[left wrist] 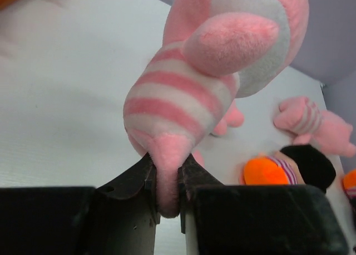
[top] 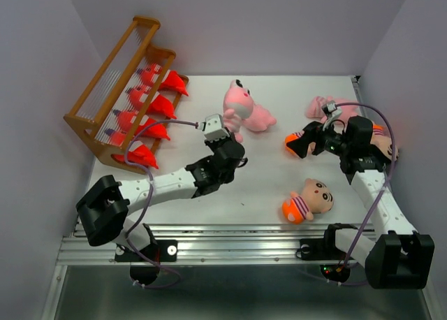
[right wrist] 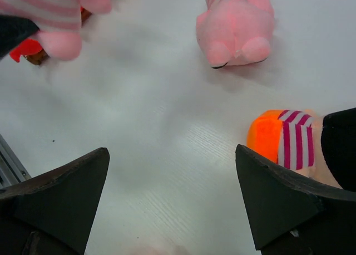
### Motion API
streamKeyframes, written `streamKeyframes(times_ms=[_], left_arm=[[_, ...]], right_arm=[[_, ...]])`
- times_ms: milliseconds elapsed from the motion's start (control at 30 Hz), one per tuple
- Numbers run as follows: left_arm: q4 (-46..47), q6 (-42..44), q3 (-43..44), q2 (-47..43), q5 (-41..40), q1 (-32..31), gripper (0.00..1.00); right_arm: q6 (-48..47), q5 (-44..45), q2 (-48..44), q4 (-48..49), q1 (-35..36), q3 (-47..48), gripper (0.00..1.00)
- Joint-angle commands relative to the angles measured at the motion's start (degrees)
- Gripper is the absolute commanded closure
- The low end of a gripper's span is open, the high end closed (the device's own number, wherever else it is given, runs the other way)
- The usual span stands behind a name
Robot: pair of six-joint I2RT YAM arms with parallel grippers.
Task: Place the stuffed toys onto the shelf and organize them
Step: Pass the stuffed toy from the right arm to the left, then place the stuffed toy onto shelf
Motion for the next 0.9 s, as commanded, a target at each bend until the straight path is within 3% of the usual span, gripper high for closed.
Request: streamKeyframes(times_ms=[0, 133, 200, 233, 267, 400, 567, 867], left_arm=[[-10.8, -9.6, 7.7, -1.0, -8.3, 6.0, 1.00], [-15.6, -16.2, 13.1, 1.5, -7.5, 12.4, 1.00], [-20.9, -23.6, 17.5, 3.9, -7.7, 15.5, 1.00], [-28.1, -27.2, 21.7, 6.4, -7.4, 16.6, 1.00], [-31.6, -33.5, 24.0, 7.7, -6.9, 18.8, 1.00], [-45.4, -46.2, 35.2, 15.7, -1.8, 23.9, 1.00], [-44.7, -48.6, 40.2, 21.4, 4.0, 27.7, 1.00], [-43.2, -47.9, 46.4, 24.1, 6.2, 31.8, 1.00]], right_arm=[[0.4, 1.7, -1.0, 1.8, -0.5, 2.3, 0.00], [0.3, 2.1, -0.8, 1.8, -1.0, 2.2, 0.00], [0.3, 2.2, -0.6, 1.9, -1.0, 2.2, 0.00], [0.2, 2.2, -0.5, 1.8, -1.0, 2.2, 0.00], [0.2, 2.2, -0.4, 1.8, -1.0, 2.2, 0.00], [0.2, 2.2, 0.0, 1.9, -1.0, 2.2, 0.00], [-0.1, 2.4, 0.2, 1.9, -1.5, 2.1, 0.00], [-0.1, 2.2, 0.8, 1.9, -1.5, 2.2, 0.00]])
